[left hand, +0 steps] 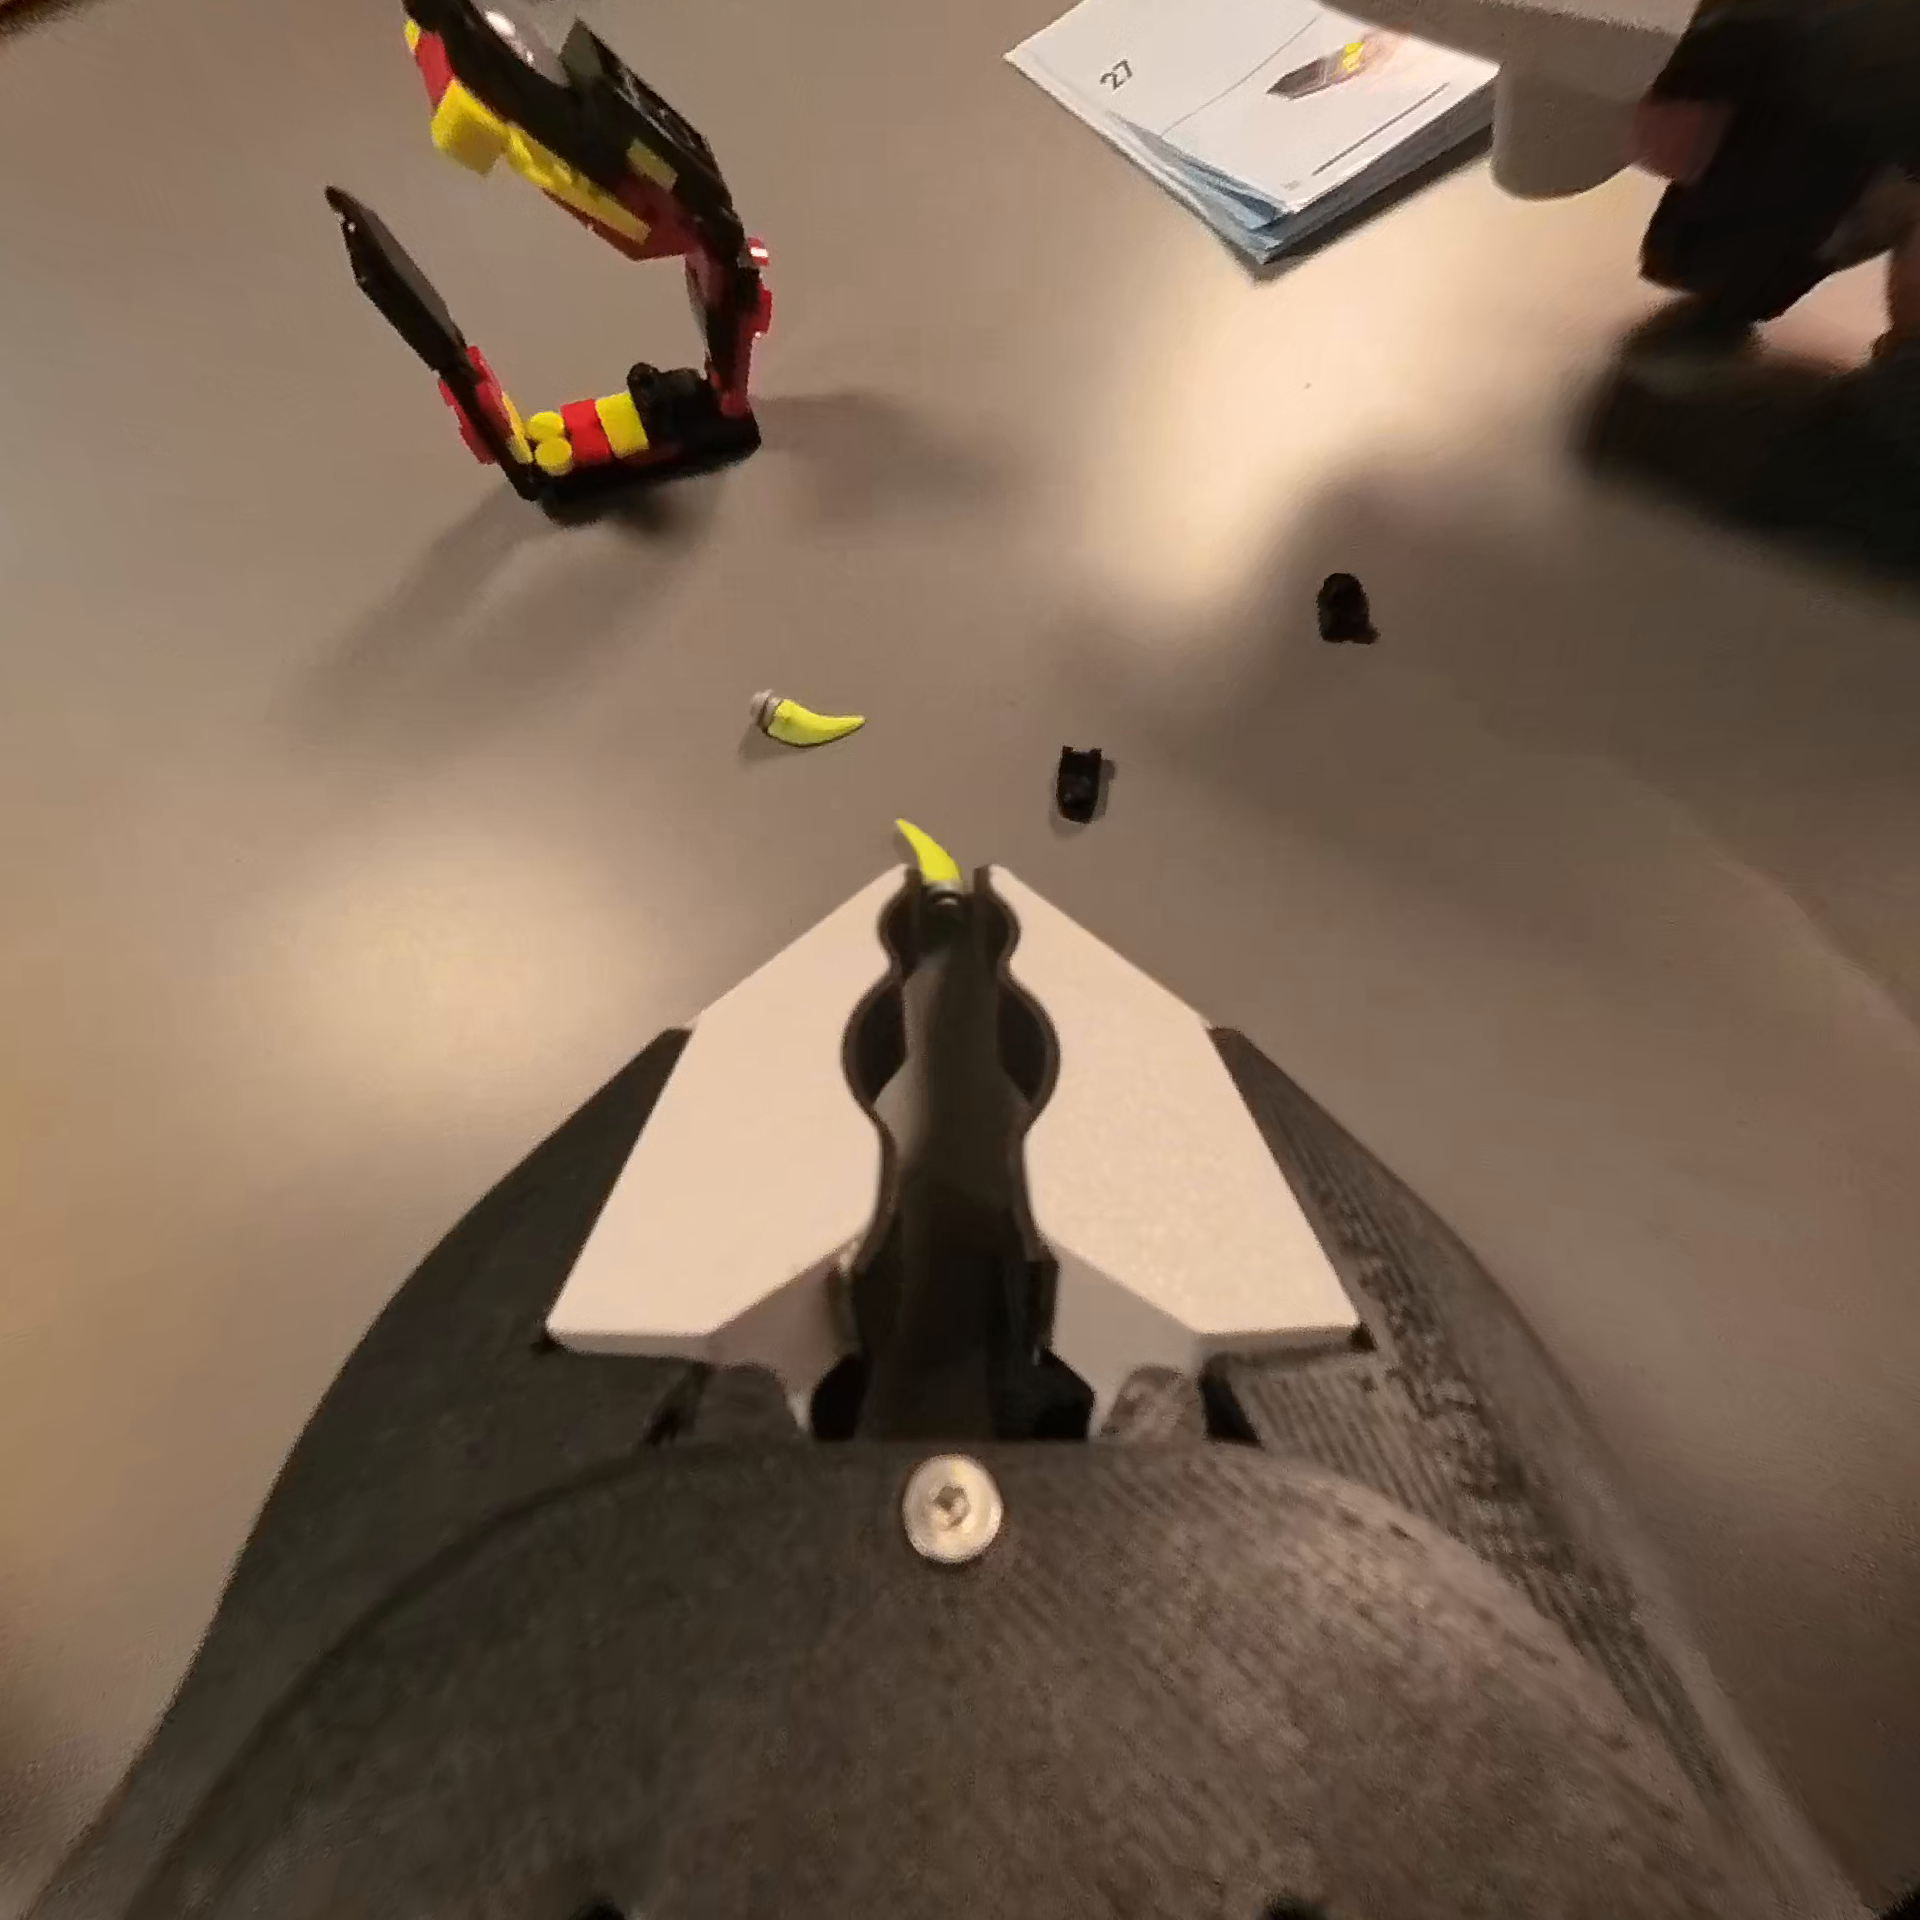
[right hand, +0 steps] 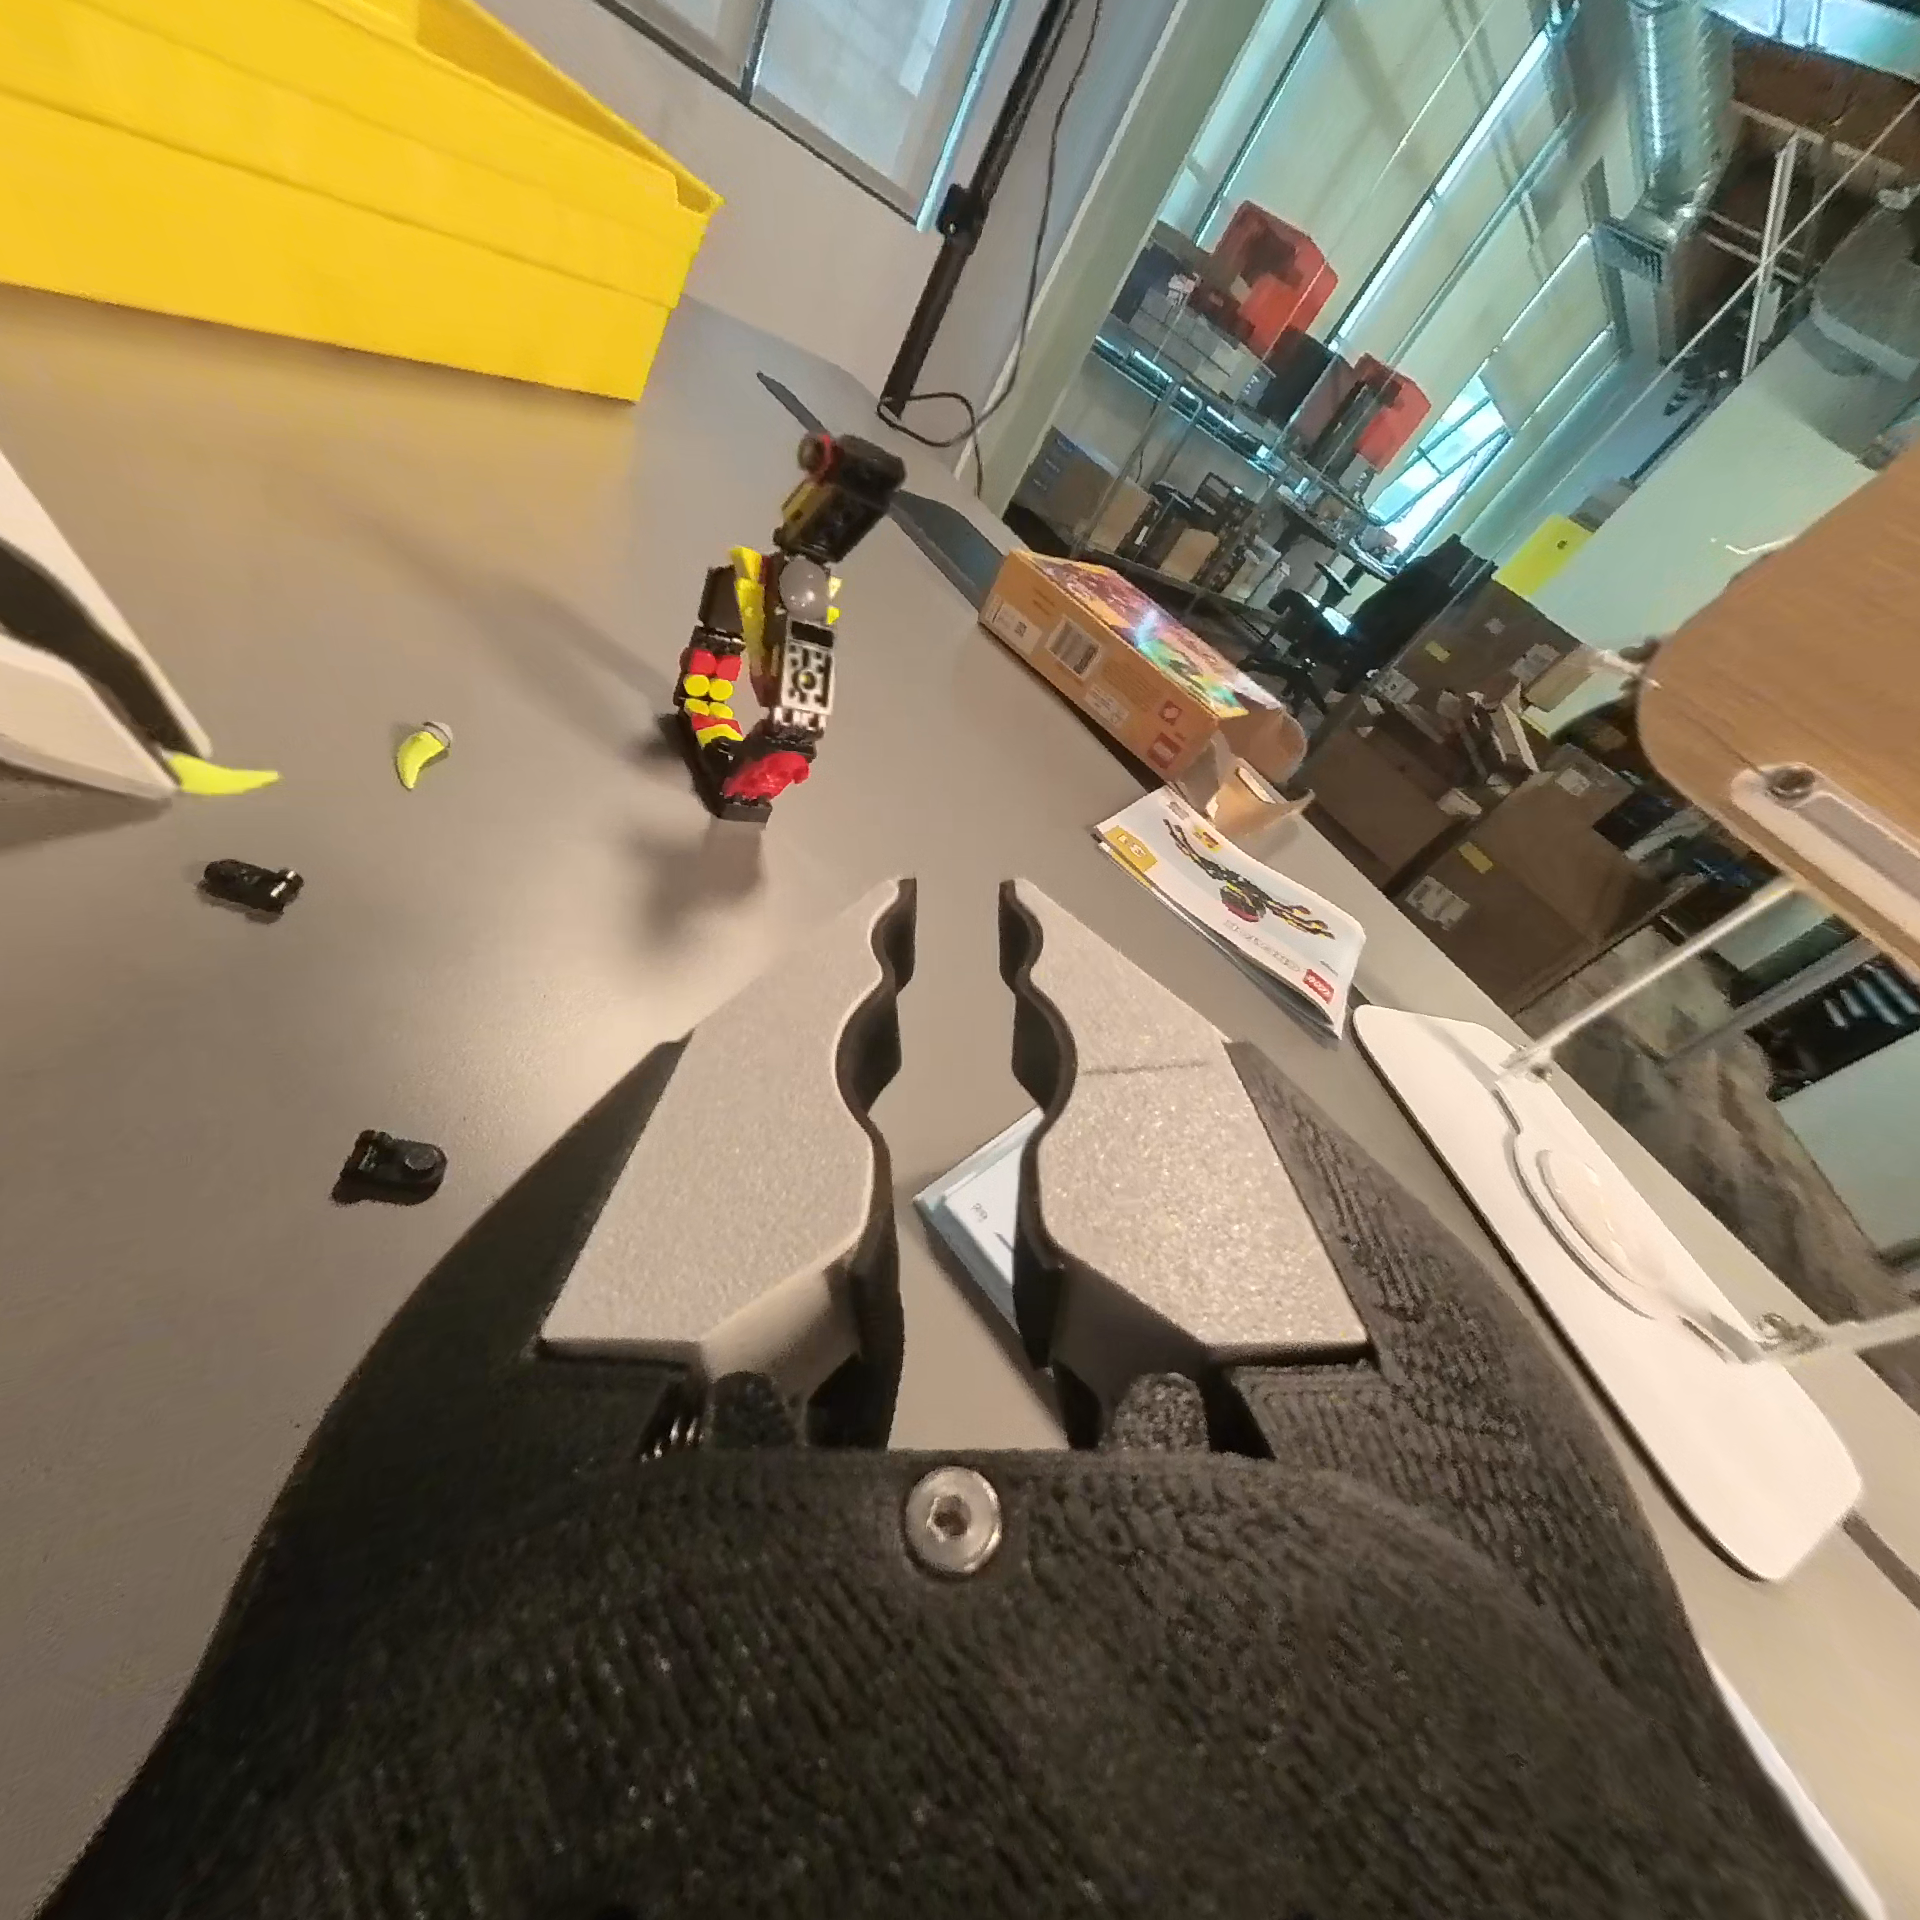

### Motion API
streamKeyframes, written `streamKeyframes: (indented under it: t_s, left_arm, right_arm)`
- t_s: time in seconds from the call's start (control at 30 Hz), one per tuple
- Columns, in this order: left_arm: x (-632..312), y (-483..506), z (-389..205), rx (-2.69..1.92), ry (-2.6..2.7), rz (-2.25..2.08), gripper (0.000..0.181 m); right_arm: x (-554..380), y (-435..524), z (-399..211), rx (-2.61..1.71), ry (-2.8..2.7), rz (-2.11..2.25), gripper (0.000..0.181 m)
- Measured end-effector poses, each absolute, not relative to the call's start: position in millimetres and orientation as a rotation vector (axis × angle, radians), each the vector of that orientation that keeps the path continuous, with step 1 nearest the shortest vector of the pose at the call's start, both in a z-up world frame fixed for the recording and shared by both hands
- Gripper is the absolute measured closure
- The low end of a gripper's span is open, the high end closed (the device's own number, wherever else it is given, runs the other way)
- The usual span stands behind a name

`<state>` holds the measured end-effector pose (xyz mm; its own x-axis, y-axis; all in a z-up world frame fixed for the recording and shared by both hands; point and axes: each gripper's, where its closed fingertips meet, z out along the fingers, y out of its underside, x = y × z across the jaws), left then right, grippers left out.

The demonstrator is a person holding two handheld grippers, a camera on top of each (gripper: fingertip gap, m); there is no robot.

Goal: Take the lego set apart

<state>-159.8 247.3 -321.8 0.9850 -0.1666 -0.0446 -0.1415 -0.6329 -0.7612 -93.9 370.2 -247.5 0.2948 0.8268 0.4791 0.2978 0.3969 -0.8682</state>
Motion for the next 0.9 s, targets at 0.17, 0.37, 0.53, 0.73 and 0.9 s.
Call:
streamKeyframes:
  t_s: [0.17, 0.37, 0.53, 0.73, 0.9]
  left_arm:
    - [-160, 247, -321, -2.260, 0.234, 0.009, 0.175]
    - [-163, 245, -320, -2.242, 0.282, 0.010, 0.175]
    - [-157, 243, -301, -2.095, 0.389, 0.026, 0.175]
    - [-144, 242, -258, -1.730, 0.529, 0.206, 0.175]
    - [-132, 233, -231, -1.537, 0.587, 0.279, 0.175]
  right_arm:
    - [-97, 367, -253, -1.149, -1.316, 0.445, 0.168]
    - [-97, 367, -252, -1.145, -1.317, 0.454, 0.167]
    - [-99, 361, -255, -1.130, -1.349, 0.461, 0.165]
    - [-121, 285, -234, -1.144, -1.409, 1.169, 0.166]
    - [-134, 244, -216, -1.278, -1.321, 1.737, 0.169]
